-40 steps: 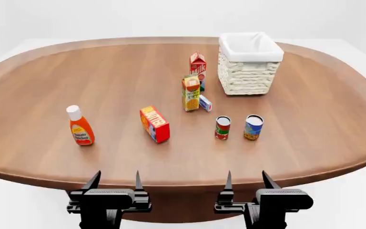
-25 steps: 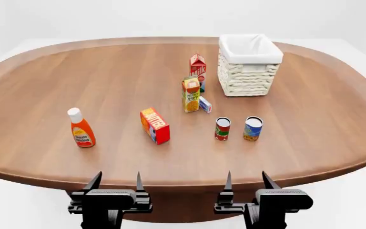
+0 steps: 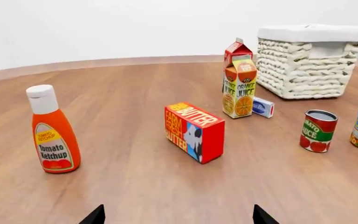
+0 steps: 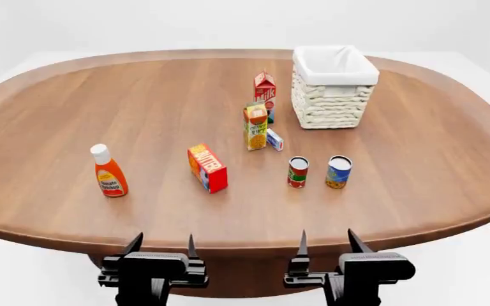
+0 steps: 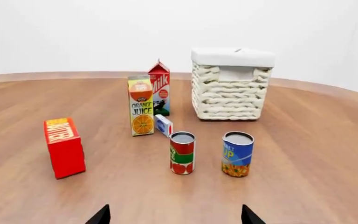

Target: Pick up the cream cheese box and the butter, and put them in the basket.

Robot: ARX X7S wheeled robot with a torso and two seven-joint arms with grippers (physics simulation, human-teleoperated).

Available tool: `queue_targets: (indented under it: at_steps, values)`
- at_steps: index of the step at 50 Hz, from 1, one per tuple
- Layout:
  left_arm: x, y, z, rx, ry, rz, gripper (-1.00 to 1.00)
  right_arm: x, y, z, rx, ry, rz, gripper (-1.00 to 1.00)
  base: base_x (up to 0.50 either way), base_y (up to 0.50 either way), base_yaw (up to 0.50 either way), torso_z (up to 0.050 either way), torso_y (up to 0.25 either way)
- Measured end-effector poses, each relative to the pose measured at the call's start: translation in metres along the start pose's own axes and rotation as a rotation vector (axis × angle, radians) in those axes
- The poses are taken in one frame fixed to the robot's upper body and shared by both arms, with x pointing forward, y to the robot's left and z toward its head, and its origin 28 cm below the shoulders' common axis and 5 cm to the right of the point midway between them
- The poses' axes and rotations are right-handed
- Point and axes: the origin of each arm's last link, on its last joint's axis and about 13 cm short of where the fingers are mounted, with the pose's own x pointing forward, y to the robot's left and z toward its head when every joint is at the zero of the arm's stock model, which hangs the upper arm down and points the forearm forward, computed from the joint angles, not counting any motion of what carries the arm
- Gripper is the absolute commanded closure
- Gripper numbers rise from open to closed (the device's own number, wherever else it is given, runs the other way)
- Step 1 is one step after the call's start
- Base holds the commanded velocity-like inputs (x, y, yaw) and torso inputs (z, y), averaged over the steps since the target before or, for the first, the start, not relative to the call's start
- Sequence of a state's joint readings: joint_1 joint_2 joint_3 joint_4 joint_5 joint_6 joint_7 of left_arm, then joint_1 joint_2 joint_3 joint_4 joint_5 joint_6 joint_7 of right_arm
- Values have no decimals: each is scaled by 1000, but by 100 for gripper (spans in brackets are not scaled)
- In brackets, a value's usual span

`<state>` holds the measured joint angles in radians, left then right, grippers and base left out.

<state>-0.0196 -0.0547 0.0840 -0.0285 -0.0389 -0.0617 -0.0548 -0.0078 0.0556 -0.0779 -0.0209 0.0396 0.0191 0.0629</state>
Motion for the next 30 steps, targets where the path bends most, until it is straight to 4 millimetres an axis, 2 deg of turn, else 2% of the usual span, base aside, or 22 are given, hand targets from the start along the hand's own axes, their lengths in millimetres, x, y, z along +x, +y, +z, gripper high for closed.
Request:
queue_targets:
  at_steps: [8, 12, 17, 22, 30]
  values:
    - [0, 0, 0, 2, 4, -1, -100, -1, 1, 0, -3, 0, 5, -100, 0, 0, 0, 0, 0]
    - [-2, 1, 6, -3, -25, 5, -100, -1, 1, 6, -19, -43, 0, -100, 0, 0, 0, 0, 0]
    - [-10, 5, 31, 10, -171, 40, -100, -3, -1, 33, -44, -230, -14, -100, 0, 0, 0, 0, 0]
    - [-27, 11, 63, 44, -382, 99, -100, -10, -3, 67, -59, -459, -32, -100, 16, 0, 0, 0, 0]
    - [-51, 16, 97, 65, -608, 166, -100, -24, -5, 105, -73, -717, -39, -100, 473, -70, 0, 0, 0]
